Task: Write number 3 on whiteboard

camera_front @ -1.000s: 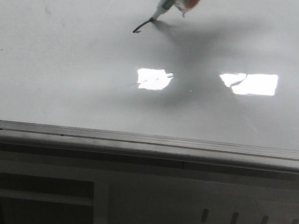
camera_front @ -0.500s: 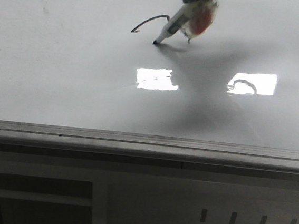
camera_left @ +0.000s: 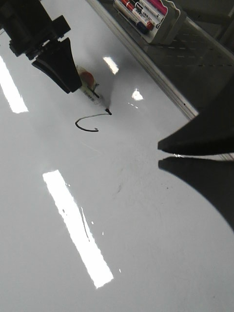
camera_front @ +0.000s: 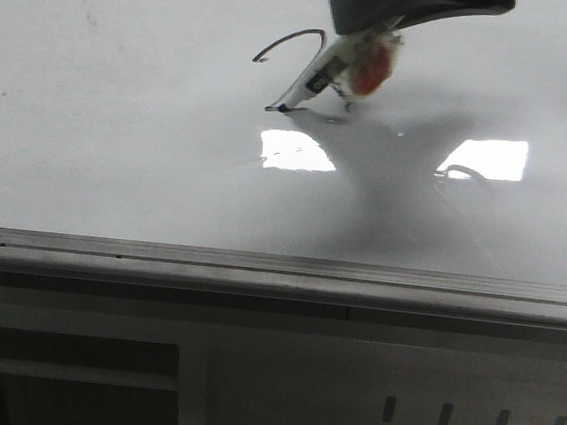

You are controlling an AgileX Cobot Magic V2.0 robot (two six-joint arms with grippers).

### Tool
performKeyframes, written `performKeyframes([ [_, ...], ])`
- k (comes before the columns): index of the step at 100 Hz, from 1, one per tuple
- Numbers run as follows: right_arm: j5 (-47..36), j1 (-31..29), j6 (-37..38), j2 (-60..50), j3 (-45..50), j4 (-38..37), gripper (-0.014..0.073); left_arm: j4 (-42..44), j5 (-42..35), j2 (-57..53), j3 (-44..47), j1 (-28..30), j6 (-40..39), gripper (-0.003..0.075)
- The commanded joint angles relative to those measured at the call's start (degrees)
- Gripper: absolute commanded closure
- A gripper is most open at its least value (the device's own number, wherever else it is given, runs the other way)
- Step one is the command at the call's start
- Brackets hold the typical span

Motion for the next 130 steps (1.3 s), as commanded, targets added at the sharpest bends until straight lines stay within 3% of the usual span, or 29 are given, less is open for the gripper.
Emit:
performKeyframes([
  [1, 2.2, -3.8, -1.0, -1.8, -0.4, -4.0, 0.0655, 0.8, -4.5, 0.9, -1.2, -0.3, -0.6, 0.0741],
  [22, 4.2, -5.4, -1.0, -5.0, 1.3, -4.2, 0.0655, 1.4, -4.5, 0.9, -1.2, -0.3, -0.6, 0.0741],
  [55, -2.7, 4.1, -1.0, 1.8, 6.8, 4.3, 0.0655, 1.8, -4.9, 0.9, -1.2, -0.3, -0.6, 0.0741],
  [84, -2.6, 4.5, -1.0, 3.5, 5.1, 4.4, 0.0655, 1.8, -4.9, 0.9, -1.1, -0.3, -0.6, 0.0741],
  [106, 6.8, 5.7, -1.1, -7.1, -4.3, 4.7, 0.0655, 1.6, -4.9, 0.9, -1.1, -0.3, -0.6, 0.0741],
  [130, 8.6, 6.6, -2.1, -17.3, -18.1, 1.1, 0.0655, 1.2, -9.6, 2.8, -1.1, -0.3, -0.6, 0.0738],
])
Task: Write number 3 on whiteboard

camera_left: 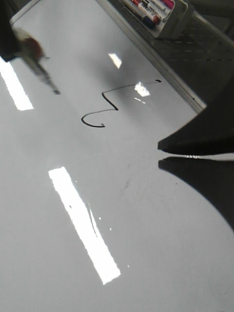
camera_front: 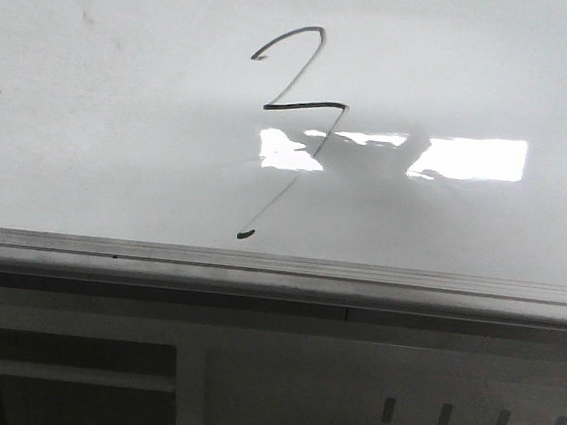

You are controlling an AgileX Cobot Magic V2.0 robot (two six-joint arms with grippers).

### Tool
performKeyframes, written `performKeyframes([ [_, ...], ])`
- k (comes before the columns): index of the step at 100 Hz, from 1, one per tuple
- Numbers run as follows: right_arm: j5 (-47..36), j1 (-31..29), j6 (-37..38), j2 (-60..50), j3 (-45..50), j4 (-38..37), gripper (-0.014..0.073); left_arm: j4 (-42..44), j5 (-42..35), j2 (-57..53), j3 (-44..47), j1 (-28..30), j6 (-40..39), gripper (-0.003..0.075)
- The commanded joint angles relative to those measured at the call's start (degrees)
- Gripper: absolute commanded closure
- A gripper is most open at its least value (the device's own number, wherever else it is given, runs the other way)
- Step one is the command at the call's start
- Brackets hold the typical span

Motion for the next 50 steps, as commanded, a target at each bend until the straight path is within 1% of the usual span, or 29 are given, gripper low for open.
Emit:
performKeyframes([
  [1, -1.7, 0.1, -1.0, -3.0, -5.5, -2.1, 0.0655, 0.1, -7.2, 2.8, -1.2, -0.3, -0.6, 0.0736],
  [7, 0.5, 0.1, -1.0, -3.0, -6.9, -2.1, 0.0658, -0.7, -9.2, 4.8, -1.2, -0.3, -0.6, 0.0709],
  [12, 2.7, 0.3, -1.3, -2.9, -7.1, -2.2, 0.0659, -2.1, -10.6, 7.2, -1.5, -0.3, -0.6, 0.0659],
  [24, 10.2, 1.9, -3.9, -1.2, -6.9, -2.2, 0.0659, -8.0, -11.9, 15.5, -3.6, -0.3, 0.7, 0.0481],
  [28, 12.4, 3.1, -4.1, -0.4, -6.9, -2.2, 0.0659, -10.5, -11.8, 18.0, -4.9, -0.4, 2.1, 0.0437],
  [31, 13.8, 4.1, -4.8, 0.1, -6.9, -2.2, 0.0659, -12.6, -11.6, 20.3, -5.8, -0.6, 4.2, 0.0402],
  [36, 15.7, 6.2, -7.3, 1.0, -6.9, -2.2, 0.0659, -18.1, -11.2, 23.4, -7.5, -1.0, 9.9, 0.0374],
  [50, 16.4, 12.8, -13.4, 3.6, -6.9, -2.2, 0.0659, -32.0, -8.8, 31.1, -11.4, -3.2, 25.9, 0.0364],
])
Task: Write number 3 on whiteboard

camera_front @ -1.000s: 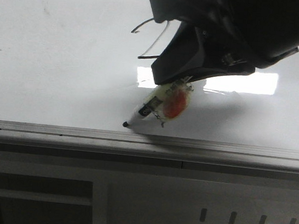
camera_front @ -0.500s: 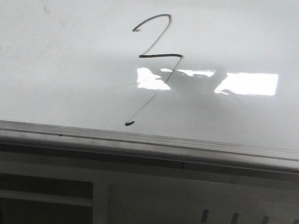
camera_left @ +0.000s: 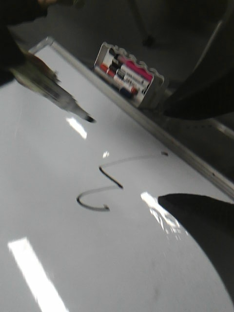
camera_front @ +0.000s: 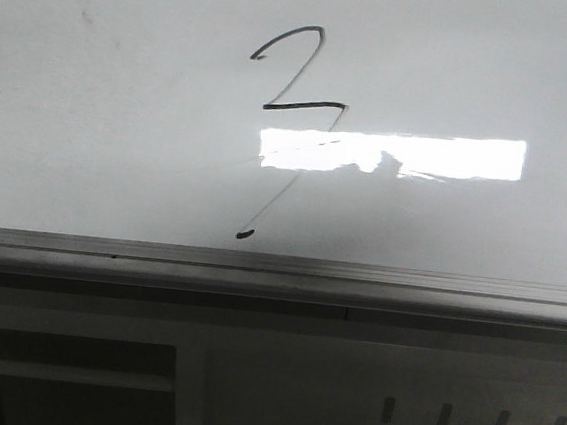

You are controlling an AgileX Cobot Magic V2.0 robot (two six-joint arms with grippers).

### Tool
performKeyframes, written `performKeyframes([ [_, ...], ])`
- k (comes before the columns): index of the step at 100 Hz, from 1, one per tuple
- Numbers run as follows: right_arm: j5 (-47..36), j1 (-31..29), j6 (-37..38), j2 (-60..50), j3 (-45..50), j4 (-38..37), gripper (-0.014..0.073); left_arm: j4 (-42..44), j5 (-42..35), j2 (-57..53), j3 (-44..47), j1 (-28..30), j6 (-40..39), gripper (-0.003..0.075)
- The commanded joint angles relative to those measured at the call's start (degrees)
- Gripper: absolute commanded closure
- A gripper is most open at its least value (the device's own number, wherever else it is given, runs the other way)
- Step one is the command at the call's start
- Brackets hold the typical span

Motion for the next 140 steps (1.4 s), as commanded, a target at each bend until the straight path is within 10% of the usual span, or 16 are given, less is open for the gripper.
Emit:
performKeyframes([
  [1, -3.2, 3.9, -4.9, 0.9, -1.7, 0.1, 0.0659, -9.2, -1.7, 4.3, -4.0, -1.8, 10.2, 0.0364],
  [85, -6.2, 7.4, -14.6, 2.3, -1.7, 12.6, 0.0659, -11.2, -0.7, 12.8, -7.1, -5.7, 14.2, 0.0381],
  [140, -5.1, 7.4, -14.6, 2.3, -1.7, 13.4, 0.0654, -11.2, -4.8, 14.3, -7.1, -5.7, 14.2, 0.0742],
])
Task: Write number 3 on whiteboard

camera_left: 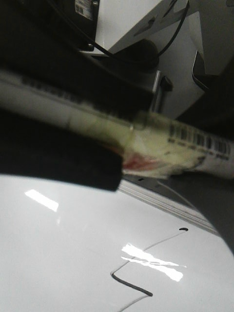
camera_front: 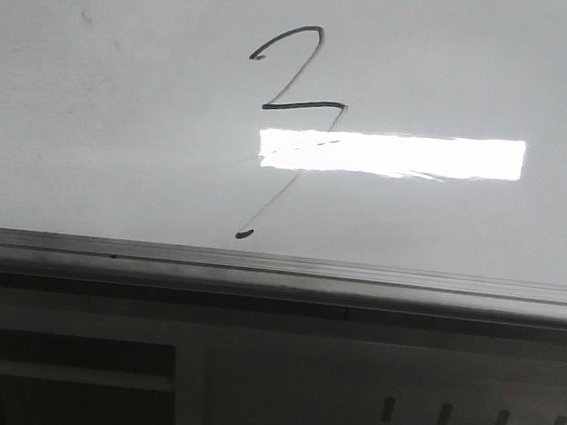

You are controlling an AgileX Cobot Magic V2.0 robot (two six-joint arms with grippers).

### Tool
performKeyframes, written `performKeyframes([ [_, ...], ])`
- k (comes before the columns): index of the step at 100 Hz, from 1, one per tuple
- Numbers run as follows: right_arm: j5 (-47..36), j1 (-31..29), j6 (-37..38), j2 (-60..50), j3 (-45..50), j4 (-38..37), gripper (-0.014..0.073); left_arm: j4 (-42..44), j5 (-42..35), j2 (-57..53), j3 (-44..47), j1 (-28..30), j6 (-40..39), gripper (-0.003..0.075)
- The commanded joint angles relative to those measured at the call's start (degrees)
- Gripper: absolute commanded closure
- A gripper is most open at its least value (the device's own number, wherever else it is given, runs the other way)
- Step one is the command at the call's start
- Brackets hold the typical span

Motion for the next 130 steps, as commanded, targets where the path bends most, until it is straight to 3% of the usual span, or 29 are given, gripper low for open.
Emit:
performKeyframes([
  [1, -1.7, 0.1, -0.3, -0.7, -1.7, 2.7, 0.0651, -0.6, -6.4, -0.2, -2.0, 0.0, -1.1, 0.074],
  [9, -1.9, 0.1, -0.3, -0.7, -1.7, 2.7, 0.0576, -0.6, -6.4, -0.2, -2.0, 0.0, -1.1, 0.074],
  [29, -9.8, 0.1, -0.3, -1.9, -1.7, 1.0, 0.0136, -0.9, -6.9, -0.2, -1.9, 0.0, -4.6, 0.0741],
  [38, -16.1, -0.7, -0.3, -4.7, -1.7, -1.5, 0.0073, 0.1, -8.4, -0.2, -0.9, 0.1, -7.5, 0.0741],
  [52, -18.0, -6.0, -0.3, -9.9, -1.6, -1.9, 0.0079, 6.8, -11.1, -0.6, 1.7, 2.9, -18.9, 0.0741],
  [59, -17.0, -9.6, 0.0, -12.8, -0.6, -1.9, 0.0146, 10.6, -12.0, -0.6, 3.3, 6.3, -27.1, 0.0741],
  [67, -16.2, -13.3, 1.0, -15.8, 1.1, -1.9, 0.0297, 11.7, -13.8, -0.6, 5.0, 10.6, -32.9, 0.0741],
  [79, -15.2, -16.8, 1.5, -19.4, 6.3, -1.9, 0.0671, 6.8, -21.1, 1.0, 7.8, 15.6, -36.3, 0.0741],
  [101, -16.6, -17.2, 1.7, -21.0, 15.7, 1.5, 0.0658, 3.1, -30.9, 9.6, 9.3, 16.6, -36.3, 0.0741],
  [130, -16.1, -17.2, 1.7, -21.0, 18.2, 2.4, 0.0658, 3.1, -42.1, 17.5, 9.3, 16.6, -36.3, 0.0741],
])
